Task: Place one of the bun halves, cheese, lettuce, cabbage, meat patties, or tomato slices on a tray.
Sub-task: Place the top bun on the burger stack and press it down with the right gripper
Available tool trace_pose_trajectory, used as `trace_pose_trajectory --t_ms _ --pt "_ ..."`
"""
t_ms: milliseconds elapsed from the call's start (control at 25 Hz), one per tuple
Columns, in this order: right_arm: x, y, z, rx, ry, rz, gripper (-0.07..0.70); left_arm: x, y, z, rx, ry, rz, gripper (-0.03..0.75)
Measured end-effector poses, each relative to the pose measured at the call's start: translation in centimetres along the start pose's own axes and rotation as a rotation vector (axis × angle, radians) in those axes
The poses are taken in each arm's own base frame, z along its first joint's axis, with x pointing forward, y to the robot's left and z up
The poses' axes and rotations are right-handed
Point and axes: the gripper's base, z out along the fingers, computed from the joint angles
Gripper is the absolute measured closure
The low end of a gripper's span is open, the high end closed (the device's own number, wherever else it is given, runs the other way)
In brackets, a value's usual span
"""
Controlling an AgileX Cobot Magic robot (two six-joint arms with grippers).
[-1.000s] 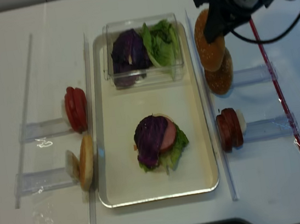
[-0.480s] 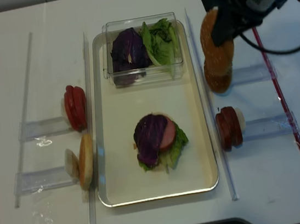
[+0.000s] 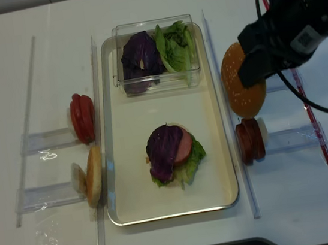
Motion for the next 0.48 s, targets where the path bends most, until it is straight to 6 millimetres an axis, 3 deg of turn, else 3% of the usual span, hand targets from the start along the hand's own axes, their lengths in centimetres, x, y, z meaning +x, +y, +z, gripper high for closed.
trace_pose_trajectory --t_ms 480 --pt "4.3 0.6 2.8 -0.257 -0.06 0.019 0.478 0.0 0.0 0.0 0.0 0.0 0.0 0.246"
